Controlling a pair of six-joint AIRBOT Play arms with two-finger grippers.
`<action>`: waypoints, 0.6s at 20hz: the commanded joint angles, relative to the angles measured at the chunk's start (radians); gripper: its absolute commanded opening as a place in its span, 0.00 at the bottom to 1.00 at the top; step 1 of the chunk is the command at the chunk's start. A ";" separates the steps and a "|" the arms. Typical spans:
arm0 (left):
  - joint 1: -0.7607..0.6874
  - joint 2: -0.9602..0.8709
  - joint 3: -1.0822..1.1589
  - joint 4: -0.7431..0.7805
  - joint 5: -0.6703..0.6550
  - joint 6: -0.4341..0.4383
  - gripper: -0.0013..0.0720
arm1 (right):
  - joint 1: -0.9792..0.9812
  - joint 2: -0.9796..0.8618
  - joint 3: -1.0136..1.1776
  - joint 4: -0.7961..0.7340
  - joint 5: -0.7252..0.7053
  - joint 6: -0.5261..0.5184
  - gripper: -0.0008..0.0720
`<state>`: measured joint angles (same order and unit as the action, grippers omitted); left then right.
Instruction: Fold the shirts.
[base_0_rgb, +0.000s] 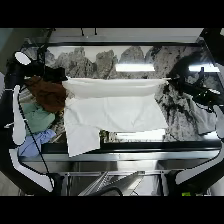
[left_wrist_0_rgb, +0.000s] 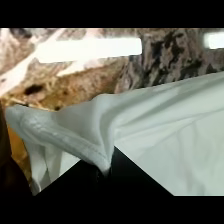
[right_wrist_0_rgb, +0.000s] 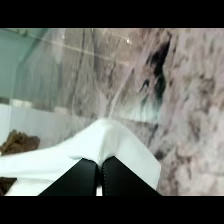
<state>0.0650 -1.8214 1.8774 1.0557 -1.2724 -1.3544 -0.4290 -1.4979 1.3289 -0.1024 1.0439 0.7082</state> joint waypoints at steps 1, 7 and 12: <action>-0.006 0.003 -0.029 -0.038 0.023 -0.001 0.87 | 0.020 0.000 0.002 -0.047 0.020 0.007 0.31; 0.058 0.021 0.058 0.054 -0.322 -0.133 0.93 | -0.087 0.051 0.001 -0.260 0.183 0.163 0.44; 0.099 0.282 -0.474 0.192 -0.332 -0.118 0.93 | -0.175 0.129 -0.103 -0.568 0.403 0.224 0.42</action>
<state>0.1406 -1.6688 1.6638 1.1721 -1.5837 -1.4704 -0.5568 -1.4113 1.2854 -0.4896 1.3277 0.8906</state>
